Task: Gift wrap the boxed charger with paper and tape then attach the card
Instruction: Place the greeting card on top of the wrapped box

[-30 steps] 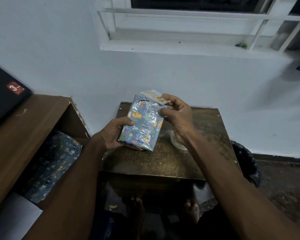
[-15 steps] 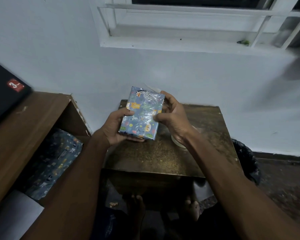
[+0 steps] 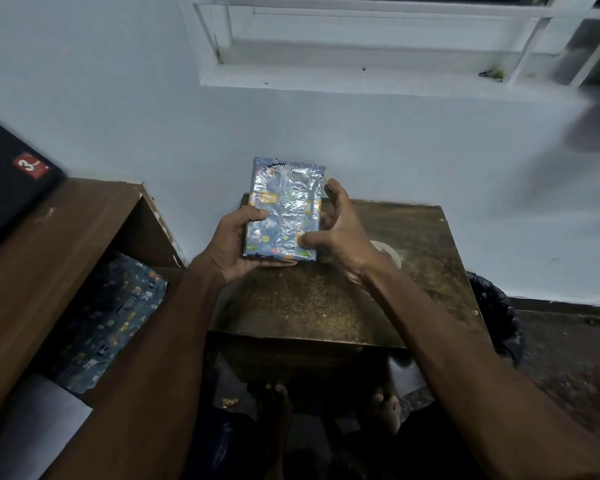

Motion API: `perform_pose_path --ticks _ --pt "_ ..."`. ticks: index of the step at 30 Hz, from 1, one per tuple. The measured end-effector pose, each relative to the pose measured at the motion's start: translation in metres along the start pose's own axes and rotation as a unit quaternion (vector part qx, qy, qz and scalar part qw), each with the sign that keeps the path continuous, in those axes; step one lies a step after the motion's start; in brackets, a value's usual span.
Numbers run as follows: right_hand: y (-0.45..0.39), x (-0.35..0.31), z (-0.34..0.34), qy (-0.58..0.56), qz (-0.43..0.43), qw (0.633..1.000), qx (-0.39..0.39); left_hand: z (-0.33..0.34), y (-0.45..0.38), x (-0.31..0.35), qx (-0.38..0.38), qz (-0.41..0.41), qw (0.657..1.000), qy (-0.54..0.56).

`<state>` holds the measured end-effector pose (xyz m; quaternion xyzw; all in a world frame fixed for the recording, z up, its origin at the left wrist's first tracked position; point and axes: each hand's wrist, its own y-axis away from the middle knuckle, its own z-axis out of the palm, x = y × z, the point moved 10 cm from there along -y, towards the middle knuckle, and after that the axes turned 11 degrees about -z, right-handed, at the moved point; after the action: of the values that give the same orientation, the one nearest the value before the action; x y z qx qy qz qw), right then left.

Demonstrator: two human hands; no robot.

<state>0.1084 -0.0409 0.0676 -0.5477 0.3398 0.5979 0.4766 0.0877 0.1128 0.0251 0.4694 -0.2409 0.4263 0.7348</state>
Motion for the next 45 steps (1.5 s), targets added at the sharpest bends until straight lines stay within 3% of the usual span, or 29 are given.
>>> perform_pose_path --ticks 18,32,38,45 --pt "-0.006 0.012 -0.006 0.014 0.016 1.0 0.005 -0.003 -0.008 -0.004 -0.004 0.0 1.0 0.019" --pt "-0.008 0.009 -0.008 0.014 -0.027 0.999 0.027 -0.001 -0.007 -0.001 -0.004 0.009 1.0 0.022" --pt "-0.014 0.012 -0.014 -0.006 -0.006 1.0 -0.008 -0.002 -0.006 0.001 -0.006 0.005 1.0 0.011" --pt "-0.022 0.016 -0.047 -0.121 -0.019 0.985 0.12 0.002 -0.006 0.005 0.009 0.028 0.993 -0.11"
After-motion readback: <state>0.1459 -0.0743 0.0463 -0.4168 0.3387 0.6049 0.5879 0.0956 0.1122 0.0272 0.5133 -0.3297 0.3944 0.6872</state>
